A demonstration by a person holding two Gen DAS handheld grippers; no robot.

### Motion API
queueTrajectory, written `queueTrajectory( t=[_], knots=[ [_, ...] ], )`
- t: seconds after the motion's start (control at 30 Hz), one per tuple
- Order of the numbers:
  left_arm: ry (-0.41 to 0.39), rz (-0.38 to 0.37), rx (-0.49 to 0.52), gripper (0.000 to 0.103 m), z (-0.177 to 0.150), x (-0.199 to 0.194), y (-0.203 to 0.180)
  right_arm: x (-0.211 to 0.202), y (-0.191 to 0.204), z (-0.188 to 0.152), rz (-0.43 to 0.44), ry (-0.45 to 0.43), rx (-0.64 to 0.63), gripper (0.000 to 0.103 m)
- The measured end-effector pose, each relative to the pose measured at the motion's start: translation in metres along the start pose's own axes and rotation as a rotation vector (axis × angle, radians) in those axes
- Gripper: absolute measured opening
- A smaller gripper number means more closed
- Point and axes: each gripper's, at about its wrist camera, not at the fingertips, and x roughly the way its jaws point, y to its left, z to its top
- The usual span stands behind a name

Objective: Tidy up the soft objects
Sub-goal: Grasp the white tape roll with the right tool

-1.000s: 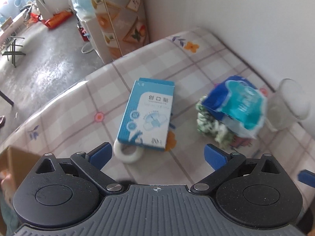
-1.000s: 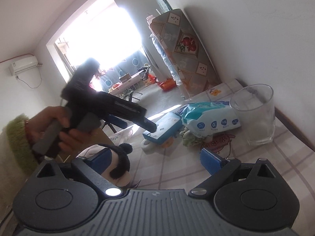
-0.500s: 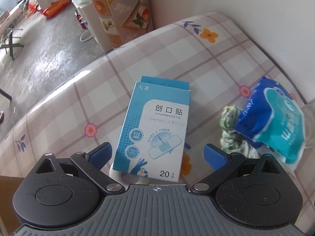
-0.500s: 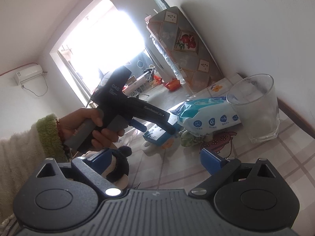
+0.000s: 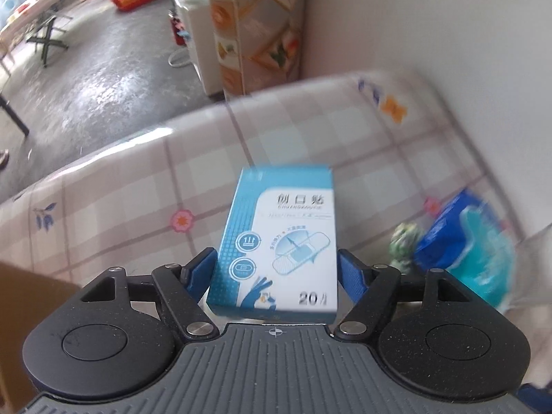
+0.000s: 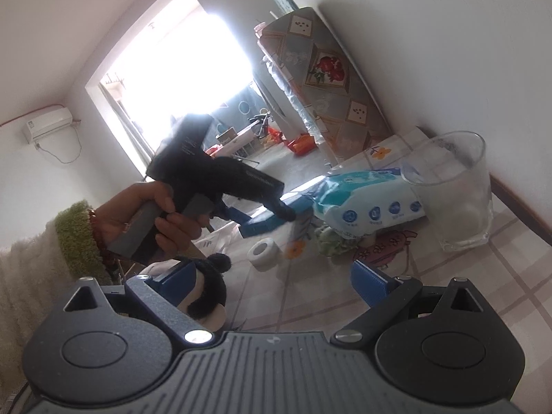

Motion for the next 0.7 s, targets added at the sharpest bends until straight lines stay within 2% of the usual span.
queueTrajectory(
  t=[0.13,0.23,0.33,0.5,0.57,0.7],
  knots=[
    [-0.110,-0.048,-0.086,0.074,-0.009,-0.049,0.018,0.016,0.017,0.024,0.034,0.037,-0.033,0.094],
    [-0.201,-0.069,-0.130,0.074,-0.023,-0.087,0.032,0.046,0.034,0.046,0.051,0.095,-0.087,0.082],
    [-0.284,-0.097,-0.180,0.074,-0.041,-0.122,0.050,0.095,0.049,0.063,0.057,0.211,-0.132,0.065],
    [-0.370,-0.141,-0.248,0.074,-0.072,-0.159,0.081,0.189,0.060,0.072,-0.037,0.412,-0.185,0.051],
    [-0.385,-0.158,-0.273,0.074,-0.084,-0.165,0.093,0.220,0.060,0.068,-0.092,0.474,-0.211,0.044],
    [-0.413,-0.195,-0.320,0.073,-0.108,-0.174,0.119,0.262,0.061,0.059,-0.167,0.551,-0.259,0.038]
  ],
)
